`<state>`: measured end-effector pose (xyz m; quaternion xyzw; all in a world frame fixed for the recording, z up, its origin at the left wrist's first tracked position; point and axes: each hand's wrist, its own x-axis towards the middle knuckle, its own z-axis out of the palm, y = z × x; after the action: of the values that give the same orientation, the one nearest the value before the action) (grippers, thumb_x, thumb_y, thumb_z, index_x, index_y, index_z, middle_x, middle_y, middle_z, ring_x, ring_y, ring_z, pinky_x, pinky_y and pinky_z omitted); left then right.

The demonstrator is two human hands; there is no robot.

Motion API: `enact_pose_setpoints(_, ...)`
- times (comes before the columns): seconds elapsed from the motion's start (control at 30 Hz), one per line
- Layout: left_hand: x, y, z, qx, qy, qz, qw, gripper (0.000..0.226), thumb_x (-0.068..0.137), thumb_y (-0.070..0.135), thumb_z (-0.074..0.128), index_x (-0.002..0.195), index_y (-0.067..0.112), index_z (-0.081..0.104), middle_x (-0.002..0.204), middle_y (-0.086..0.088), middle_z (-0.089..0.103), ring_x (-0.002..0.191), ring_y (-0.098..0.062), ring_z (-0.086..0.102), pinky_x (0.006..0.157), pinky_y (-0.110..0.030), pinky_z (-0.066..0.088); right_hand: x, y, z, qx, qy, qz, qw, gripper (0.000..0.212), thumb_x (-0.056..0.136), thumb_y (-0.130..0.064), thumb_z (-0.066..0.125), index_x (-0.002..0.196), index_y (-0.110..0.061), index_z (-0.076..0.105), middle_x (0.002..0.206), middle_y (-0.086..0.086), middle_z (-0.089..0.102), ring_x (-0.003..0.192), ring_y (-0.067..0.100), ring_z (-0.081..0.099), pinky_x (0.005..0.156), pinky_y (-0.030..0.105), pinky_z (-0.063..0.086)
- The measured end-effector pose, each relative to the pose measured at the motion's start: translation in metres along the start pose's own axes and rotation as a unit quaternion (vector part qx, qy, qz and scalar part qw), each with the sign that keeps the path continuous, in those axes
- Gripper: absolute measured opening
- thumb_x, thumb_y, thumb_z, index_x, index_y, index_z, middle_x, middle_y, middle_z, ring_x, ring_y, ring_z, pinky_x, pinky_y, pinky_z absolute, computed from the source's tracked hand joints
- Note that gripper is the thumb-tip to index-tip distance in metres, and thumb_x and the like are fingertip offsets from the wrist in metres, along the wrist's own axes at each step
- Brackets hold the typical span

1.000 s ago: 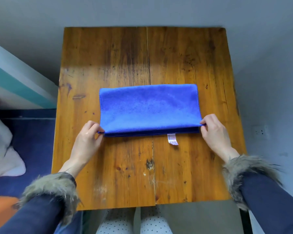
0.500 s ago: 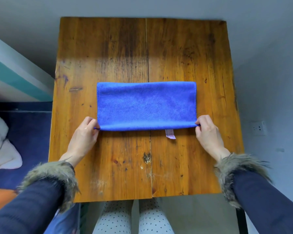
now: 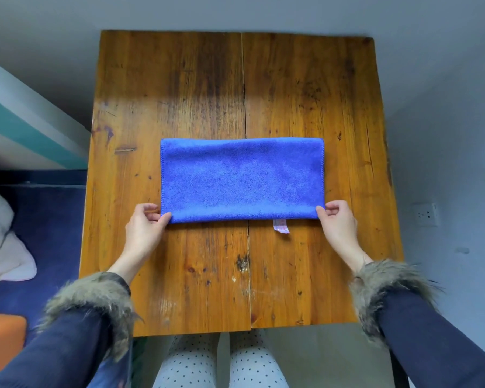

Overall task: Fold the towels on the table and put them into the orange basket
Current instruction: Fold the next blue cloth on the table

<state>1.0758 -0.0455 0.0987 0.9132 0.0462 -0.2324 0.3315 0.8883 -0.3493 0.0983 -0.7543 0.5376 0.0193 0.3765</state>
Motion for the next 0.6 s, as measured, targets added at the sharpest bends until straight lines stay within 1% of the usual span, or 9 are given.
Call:
enact_pose_setpoints(0.07,0.004,0.006,0.004,-0.016,0.003,-0.073,0.997,0.039,0.081,0.025,0.070,0.113,0.007,0.058,0.097,-0.009,0.067,0.097,-0.028,0.061,0.090,-0.039,0.046,0.008,-0.004,0.004,0.034,-0.016,0.083,0.996,0.035,0.085,-0.031,0.064,0.110,-0.008,0.056,0.102,0.007,0.061,0.092,0.023,0.057,0.084,0.030,0.043)
enact_pose_setpoints(0.1,0.006,0.009,0.007,-0.023,0.000,-0.099,0.995,0.036,0.080,0.025,0.071,0.109,0.007,0.061,0.099,-0.009,0.067,0.100,-0.028,0.060,0.089,-0.036,0.046,0.012,-0.006,0.006,0.039,-0.026,0.101,0.994,0.033,0.083,-0.032,0.065,0.104,-0.008,0.060,0.099,0.010,0.063,0.087,0.025,0.058,0.080,0.031,0.045)
enact_pose_setpoints(0.2,0.006,0.016,0.011,-0.036,-0.020,-0.136,0.990,0.016,0.080,0.023,0.072,0.087,0.011,0.067,0.092,-0.007,0.064,0.092,-0.025,0.057,0.075,-0.028,0.041,0.016,-0.014,0.006,0.068,-0.060,0.131,0.987,0.023,0.082,-0.026,0.067,0.070,-0.009,0.058,0.078,0.010,0.058,0.067,0.022,0.049,0.066,0.031,0.039)
enact_pose_setpoints(0.23,0.005,0.018,0.010,-0.039,-0.025,-0.142,0.989,0.013,0.079,0.024,0.072,0.081,0.012,0.066,0.089,-0.008,0.063,0.086,-0.024,0.056,0.071,-0.027,0.038,0.016,-0.016,0.005,0.090,-0.073,0.145,0.983,0.024,0.083,-0.025,0.066,0.067,-0.011,0.056,0.076,0.008,0.055,0.064,0.020,0.047,0.063,0.030,0.038)
enact_pose_setpoints(0.33,0.006,0.021,0.008,-0.035,-0.019,-0.133,0.990,0.017,0.079,0.022,0.071,0.068,0.014,0.060,0.078,-0.009,0.060,0.075,-0.023,0.049,0.064,-0.028,0.034,0.015,-0.022,0.000,0.157,-0.087,0.187,0.966,0.015,0.087,-0.024,0.063,0.084,-0.010,0.055,0.078,-0.001,0.052,0.072,0.015,0.047,0.059,0.027,0.037)
enact_pose_setpoints(0.4,0.007,0.023,0.006,-0.047,-0.005,-0.116,0.992,0.012,0.078,0.019,0.071,0.073,0.015,0.061,0.081,-0.008,0.061,0.076,-0.022,0.051,0.065,-0.028,0.036,0.014,-0.024,-0.002,0.180,-0.087,0.194,0.960,0.014,0.087,-0.023,0.062,0.079,-0.013,0.055,0.082,0.000,0.054,0.069,0.012,0.047,0.057,0.025,0.038)
enact_pose_setpoints(0.47,0.008,0.026,0.003,-0.123,-0.021,-0.126,0.984,0.010,0.079,0.013,0.069,0.079,0.015,0.059,0.086,-0.007,0.062,0.073,-0.018,0.052,0.060,-0.028,0.037,0.011,-0.026,-0.006,0.196,-0.086,0.194,0.957,0.017,0.086,-0.021,0.063,0.073,-0.015,0.053,0.081,0.001,0.056,0.066,0.012,0.049,0.056,0.025,0.038)
enact_pose_setpoints(0.53,0.007,0.027,-0.002,-0.213,-0.046,-0.145,0.965,0.016,0.082,0.007,0.065,0.077,0.017,0.054,0.089,-0.010,0.061,0.067,-0.015,0.052,0.059,-0.025,0.036,0.007,-0.030,-0.011,0.208,-0.087,0.194,0.955,0.017,0.086,-0.022,0.063,0.074,-0.015,0.053,0.078,-0.001,0.057,0.065,0.012,0.050,0.054,0.024,0.037)
enact_pose_setpoints(0.6,0.002,0.032,-0.010,-0.253,-0.037,-0.138,0.957,0.016,0.083,0.005,0.064,0.081,0.016,0.052,0.090,-0.011,0.061,0.066,-0.015,0.052,0.061,-0.025,0.038,0.001,-0.035,-0.021,0.213,-0.088,0.188,0.955,0.015,0.085,-0.024,0.065,0.078,-0.014,0.057,0.077,-0.001,0.057,0.063,0.013,0.050,0.053,0.024,0.037)
